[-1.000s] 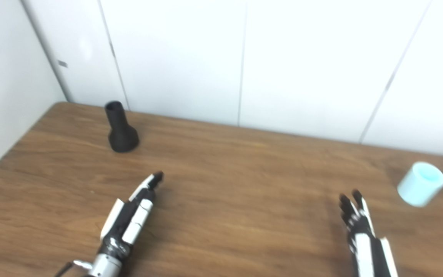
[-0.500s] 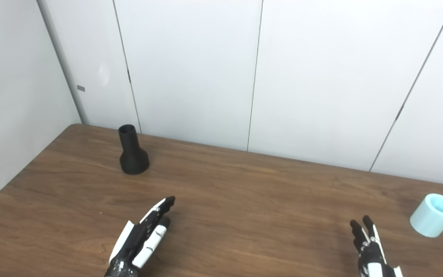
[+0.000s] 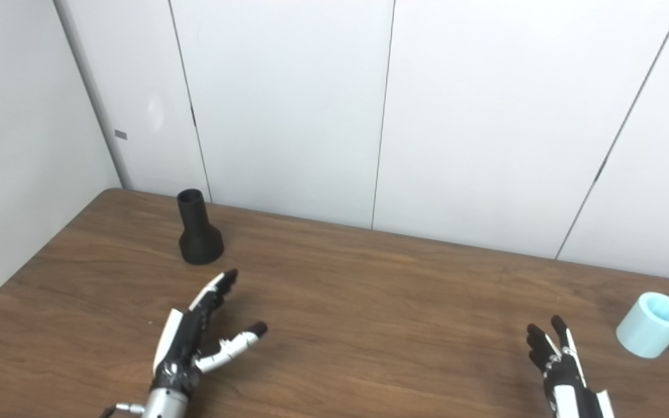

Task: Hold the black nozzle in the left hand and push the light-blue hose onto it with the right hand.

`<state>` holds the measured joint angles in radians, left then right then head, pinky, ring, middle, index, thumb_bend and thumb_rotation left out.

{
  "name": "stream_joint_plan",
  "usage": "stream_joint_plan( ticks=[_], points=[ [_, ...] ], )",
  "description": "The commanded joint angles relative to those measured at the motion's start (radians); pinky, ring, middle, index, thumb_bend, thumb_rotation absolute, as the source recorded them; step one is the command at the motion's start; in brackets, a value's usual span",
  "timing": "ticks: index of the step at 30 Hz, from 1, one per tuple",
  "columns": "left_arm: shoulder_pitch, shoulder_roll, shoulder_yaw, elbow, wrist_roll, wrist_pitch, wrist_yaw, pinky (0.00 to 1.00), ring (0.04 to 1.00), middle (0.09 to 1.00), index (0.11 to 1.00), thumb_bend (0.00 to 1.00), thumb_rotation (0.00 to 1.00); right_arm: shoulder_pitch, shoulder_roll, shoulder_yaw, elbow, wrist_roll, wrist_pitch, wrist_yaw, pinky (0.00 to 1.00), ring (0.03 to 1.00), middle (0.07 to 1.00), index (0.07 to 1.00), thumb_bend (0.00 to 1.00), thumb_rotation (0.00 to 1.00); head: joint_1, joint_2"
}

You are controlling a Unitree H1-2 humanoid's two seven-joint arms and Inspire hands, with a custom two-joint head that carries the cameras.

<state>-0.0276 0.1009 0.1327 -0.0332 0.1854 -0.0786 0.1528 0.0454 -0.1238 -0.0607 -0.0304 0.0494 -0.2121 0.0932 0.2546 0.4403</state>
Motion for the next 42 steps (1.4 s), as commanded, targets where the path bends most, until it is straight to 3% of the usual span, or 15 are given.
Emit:
stream_joint_plan(
  ticks=[1, 5, 12, 17, 21, 26, 29, 31, 35, 42],
  points=[
    [-0.051, 0.031, 0.028, 0.005, 0.046, -0.010, 0.053, 0.96, 0.944, 0.935, 0.901, 0.82, 0.18, 0.061, 0.001, 0.006, 0.129, -0.023, -0.031, -0.009, 0.91, 0.911, 0.896, 0.987, 0.59, 1.00, -0.003, 0.004],
    [-0.146, 0.087, 0.078, 0.025, 0.062, -0.016, 0.092, 1.00, 0.985, 0.956, 0.909, 0.80, 0.07, 0.063, 0.004, 0.009, 0.119, -0.023, -0.017, -0.010, 0.89, 0.907, 0.888, 0.984, 0.58, 1.00, -0.006, 0.009],
    [-0.225, 0.168, 0.126, 0.064, 0.110, 0.018, 0.143, 0.97, 0.986, 0.972, 0.887, 0.84, 0.18, 0.064, 0.003, 0.012, 0.114, -0.024, -0.021, -0.006, 0.93, 0.920, 0.896, 0.990, 0.58, 1.00, -0.010, 0.014],
    [-0.276, 0.212, 0.154, 0.186, 0.090, -0.045, 0.183, 1.00, 1.000, 0.999, 0.919, 0.86, 0.23, 0.066, -0.001, 0.009, 0.114, -0.017, -0.029, -0.003, 0.92, 0.921, 0.898, 0.996, 0.55, 1.00, -0.011, 0.020],
    [-0.313, 0.234, 0.153, 0.260, 0.097, -0.080, 0.209, 1.00, 1.000, 1.000, 0.917, 0.86, 0.22, 0.076, 0.006, -0.005, 0.080, 0.066, 0.029, 0.024, 0.97, 0.946, 0.919, 1.000, 0.54, 0.99, -0.011, 0.027],
    [-0.347, 0.273, 0.094, 0.277, 0.149, 0.018, 0.168, 0.99, 0.998, 0.990, 0.951, 0.90, 0.31, 0.084, 0.001, -0.007, 0.065, 0.076, 0.036, 0.028, 0.99, 0.951, 0.929, 1.000, 0.51, 1.00, -0.009, 0.033],
    [-0.367, 0.293, 0.054, 0.252, 0.182, 0.112, 0.130, 0.93, 0.958, 0.964, 0.971, 0.94, 0.36, 0.084, -0.002, -0.006, 0.067, 0.069, 0.028, 0.028, 0.99, 0.951, 0.929, 1.000, 0.49, 1.00, -0.007, 0.037],
    [-0.381, 0.314, 0.008, 0.231, 0.264, 0.204, 0.118, 0.91, 0.943, 0.943, 0.948, 0.98, 0.41, 0.089, -0.002, -0.002, 0.053, 0.066, 0.035, 0.029, 0.99, 0.955, 0.931, 1.000, 0.48, 1.00, -0.006, 0.040],
    [-0.407, 0.358, -0.063, 0.239, 0.359, 0.313, 0.077, 0.97, 0.938, 0.916, 0.918, 1.00, 0.49, 0.091, 0.000, 0.005, 0.045, 0.054, 0.029, 0.028, 0.99, 0.958, 0.932, 1.000, 0.47, 1.00, -0.009, 0.043],
    [-0.443, 0.404, -0.155, 0.287, 0.439, 0.415, 0.016, 1.00, 0.977, 0.926, 0.913, 1.00, 0.56, 0.087, 0.004, 0.005, 0.050, 0.053, 0.029, 0.031, 0.98, 0.960, 0.922, 1.000, 0.46, 1.00, -0.013, 0.046]
  ],
)
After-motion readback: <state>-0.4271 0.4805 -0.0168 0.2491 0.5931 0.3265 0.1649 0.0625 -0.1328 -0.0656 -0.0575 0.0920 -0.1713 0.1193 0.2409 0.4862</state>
